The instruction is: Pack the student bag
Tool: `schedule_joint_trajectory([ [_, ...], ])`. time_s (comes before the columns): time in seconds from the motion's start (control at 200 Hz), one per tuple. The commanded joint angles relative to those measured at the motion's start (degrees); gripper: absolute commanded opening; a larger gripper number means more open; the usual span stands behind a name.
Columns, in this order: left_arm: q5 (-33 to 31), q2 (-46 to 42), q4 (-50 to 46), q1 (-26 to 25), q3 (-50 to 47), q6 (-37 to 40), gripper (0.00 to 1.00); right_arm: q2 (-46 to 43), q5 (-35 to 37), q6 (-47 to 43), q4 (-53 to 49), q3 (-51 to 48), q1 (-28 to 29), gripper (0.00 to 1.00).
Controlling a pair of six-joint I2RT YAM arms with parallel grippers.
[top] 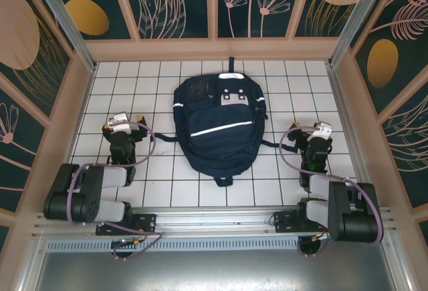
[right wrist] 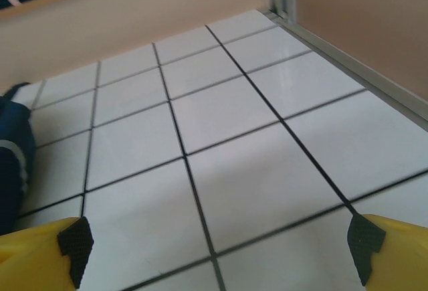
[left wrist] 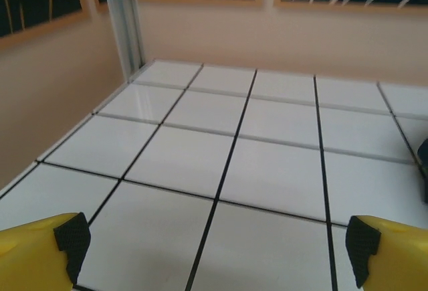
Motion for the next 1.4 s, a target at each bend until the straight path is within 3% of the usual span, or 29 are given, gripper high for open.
schedule_joint_trajectory([
  [0.0,1.0,6.5,23.2,0.5,-4.4,2.2,0.99,2.2,-5.5,-1.4,12.7,0.4,-0.5,0.99],
  [0.065,3.8,3.7,9.2,0.6,0.2,3.0,0.99,3.1,-5.0,-2.7,14.6,0.3,-0.4,0.99],
  [0.19,6.3,4.9,6.1,2.7,3.0,1.1,0.99,5.8,-5.2,-4.9,16.6,1.2,-0.4,0.99],
  [0.34,9.1,4.8,3.9,4.2,4.1,0.4,0.99,21.9,-6.2,-4.8,43.8,-3.9,-1.6,0.99],
  [0.41,9.3,4.8,3.8,4.3,4.2,0.3,0.99,17.2,-6.9,-4.3,27.5,0.6,-1.7,0.99],
  [0.51,9.4,4.8,3.7,4.4,4.3,0.3,0.99,18.6,-7.8,-6.1,17.6,7.3,-0.6,0.99],
  [0.976,9.5,4.5,4.4,4.4,3.7,0.4,0.99,18.8,-4.8,-6.6,18.3,7.0,0.7,0.99],
  [1.066,9.5,4.5,4.3,4.4,3.6,0.3,0.99,18.8,-6.2,-7.1,18.4,7.0,0.2,0.99],
  [1.131,9.5,4.5,4.3,4.4,3.7,0.4,0.99,18.9,-11.4,-7.8,16.2,8.3,-0.4,0.99],
  [1.396,9.5,4.5,4.3,4.4,3.7,0.4,0.99,18.9,-12.0,-7.3,16.5,8.1,-1.1,0.99],
])
